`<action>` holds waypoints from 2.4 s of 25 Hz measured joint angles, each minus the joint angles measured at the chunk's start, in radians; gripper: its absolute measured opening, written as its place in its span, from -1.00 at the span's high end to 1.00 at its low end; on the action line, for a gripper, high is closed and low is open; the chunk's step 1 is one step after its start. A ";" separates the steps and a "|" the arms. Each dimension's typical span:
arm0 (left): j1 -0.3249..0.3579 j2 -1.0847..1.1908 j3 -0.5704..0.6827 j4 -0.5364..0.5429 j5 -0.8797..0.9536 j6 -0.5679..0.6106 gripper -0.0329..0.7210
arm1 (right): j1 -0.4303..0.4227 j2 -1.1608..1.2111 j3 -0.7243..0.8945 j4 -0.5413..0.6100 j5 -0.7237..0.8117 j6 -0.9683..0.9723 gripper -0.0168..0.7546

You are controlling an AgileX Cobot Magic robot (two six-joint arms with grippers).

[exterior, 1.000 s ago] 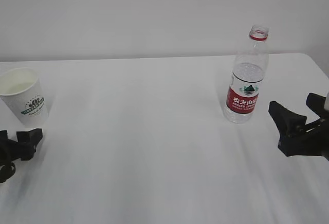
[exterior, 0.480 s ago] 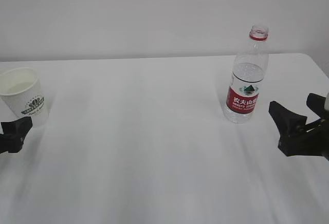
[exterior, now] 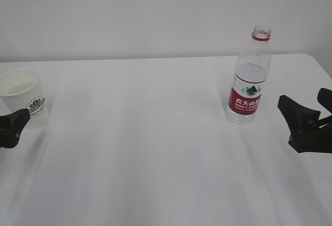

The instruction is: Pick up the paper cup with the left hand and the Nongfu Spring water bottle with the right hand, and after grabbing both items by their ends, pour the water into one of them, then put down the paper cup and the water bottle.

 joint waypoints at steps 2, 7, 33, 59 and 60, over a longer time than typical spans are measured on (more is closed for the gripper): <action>0.000 -0.017 0.000 0.006 0.000 0.000 -0.79 | 0.000 -0.028 0.000 0.000 0.029 -0.006 -0.58; 0.000 -0.082 0.002 0.023 0.000 -0.007 -0.78 | 0.000 -0.092 0.000 0.004 0.073 -0.029 -0.58; -0.002 -0.723 -0.003 0.089 0.384 -0.022 -0.71 | 0.000 -0.403 -0.083 0.049 0.450 -0.157 -0.58; -0.137 -1.365 -0.245 0.163 1.276 -0.127 -0.65 | 0.000 -0.781 -0.125 0.176 0.823 -0.392 -0.58; -0.153 -1.385 -0.248 0.163 1.299 -0.127 -0.64 | 0.000 -0.798 -0.125 0.196 0.833 -0.422 -0.58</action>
